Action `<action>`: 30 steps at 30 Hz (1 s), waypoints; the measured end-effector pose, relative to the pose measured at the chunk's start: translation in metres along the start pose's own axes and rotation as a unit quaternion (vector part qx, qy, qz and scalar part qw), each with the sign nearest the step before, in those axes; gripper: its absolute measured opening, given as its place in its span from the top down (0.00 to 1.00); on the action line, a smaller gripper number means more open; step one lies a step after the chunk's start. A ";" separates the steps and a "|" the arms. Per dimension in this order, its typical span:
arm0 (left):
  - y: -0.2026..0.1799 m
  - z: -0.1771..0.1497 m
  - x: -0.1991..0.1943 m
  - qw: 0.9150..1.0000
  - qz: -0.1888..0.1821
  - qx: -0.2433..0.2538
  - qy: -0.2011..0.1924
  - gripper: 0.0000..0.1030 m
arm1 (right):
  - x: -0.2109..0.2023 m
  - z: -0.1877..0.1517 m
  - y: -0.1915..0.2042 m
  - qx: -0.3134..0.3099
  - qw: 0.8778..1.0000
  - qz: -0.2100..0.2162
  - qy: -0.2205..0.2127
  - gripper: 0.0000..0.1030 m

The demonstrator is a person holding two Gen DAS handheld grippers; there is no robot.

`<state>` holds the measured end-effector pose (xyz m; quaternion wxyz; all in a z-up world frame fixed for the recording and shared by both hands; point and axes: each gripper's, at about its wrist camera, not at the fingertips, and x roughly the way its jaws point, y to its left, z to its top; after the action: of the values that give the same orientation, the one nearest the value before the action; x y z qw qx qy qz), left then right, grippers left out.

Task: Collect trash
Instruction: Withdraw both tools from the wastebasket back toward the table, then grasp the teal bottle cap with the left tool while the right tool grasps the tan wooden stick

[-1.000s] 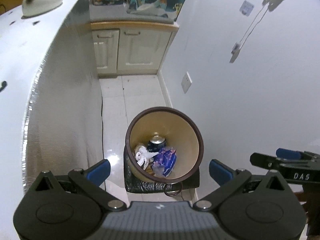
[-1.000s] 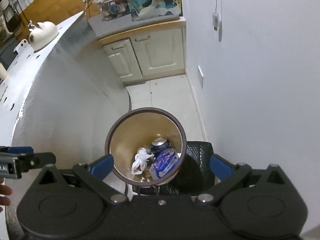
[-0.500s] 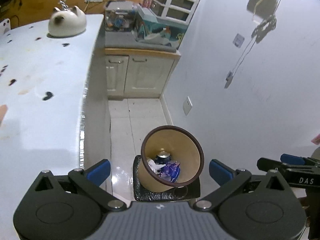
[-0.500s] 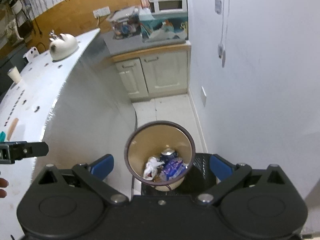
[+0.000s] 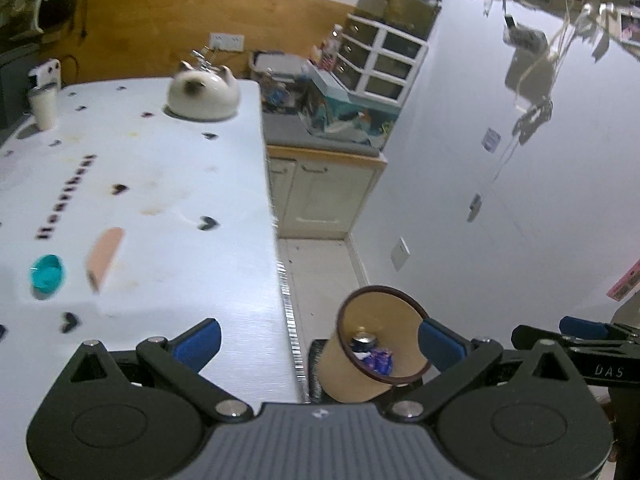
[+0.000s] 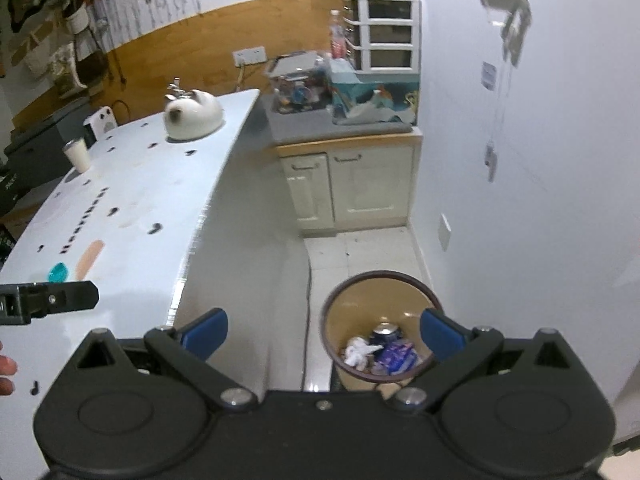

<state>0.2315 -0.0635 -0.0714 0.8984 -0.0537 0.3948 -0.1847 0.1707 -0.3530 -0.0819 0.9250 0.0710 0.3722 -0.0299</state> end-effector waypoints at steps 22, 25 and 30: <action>0.167 -0.006 -0.089 0.996 0.064 -0.005 -0.056 0.00 | -0.002 -0.007 0.193 -0.038 0.997 0.051 -0.031 0.00; 0.188 -0.001 -0.085 0.996 0.070 -0.006 -0.058 0.00 | 0.007 -0.002 0.216 -0.047 0.997 0.057 -0.031 0.00; 0.218 0.006 -0.068 0.995 0.079 -0.011 -0.051 0.00 | 0.029 0.010 0.244 -0.057 0.996 0.067 -0.027 0.00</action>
<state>0.2569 0.1635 -0.0730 0.9287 -0.0413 0.3531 -0.1056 0.2253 -0.1133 -0.0681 0.9371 0.0423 0.3427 0.0512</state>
